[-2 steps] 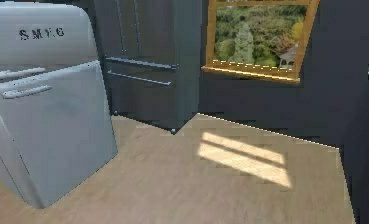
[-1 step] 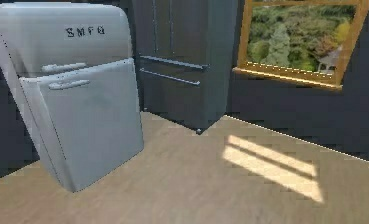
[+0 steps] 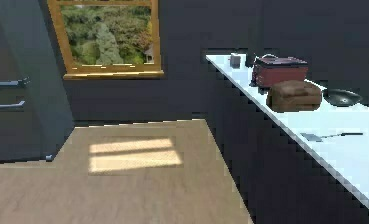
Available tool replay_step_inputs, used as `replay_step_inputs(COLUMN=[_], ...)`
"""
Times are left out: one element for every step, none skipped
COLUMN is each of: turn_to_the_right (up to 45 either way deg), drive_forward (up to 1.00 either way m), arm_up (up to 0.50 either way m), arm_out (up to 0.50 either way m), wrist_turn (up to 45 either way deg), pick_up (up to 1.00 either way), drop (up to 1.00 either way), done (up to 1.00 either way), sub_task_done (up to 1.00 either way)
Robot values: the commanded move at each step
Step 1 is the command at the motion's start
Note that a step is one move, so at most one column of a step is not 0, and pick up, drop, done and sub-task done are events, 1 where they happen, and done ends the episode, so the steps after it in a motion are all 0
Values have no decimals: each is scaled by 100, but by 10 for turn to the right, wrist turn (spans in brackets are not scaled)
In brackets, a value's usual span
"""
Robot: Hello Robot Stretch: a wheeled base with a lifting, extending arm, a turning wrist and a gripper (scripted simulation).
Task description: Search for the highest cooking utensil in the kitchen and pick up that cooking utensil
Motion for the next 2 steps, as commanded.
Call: replay_step_inputs(turn_to_the_right=[120, 0], drive_forward=[0, 40], arm_up=[0, 0], arm_out=[0, 0], wrist_turn=[0, 0], pick_up=[0, 0], drop=[0, 0], done=[0, 0], sub_task_done=[0, 0])
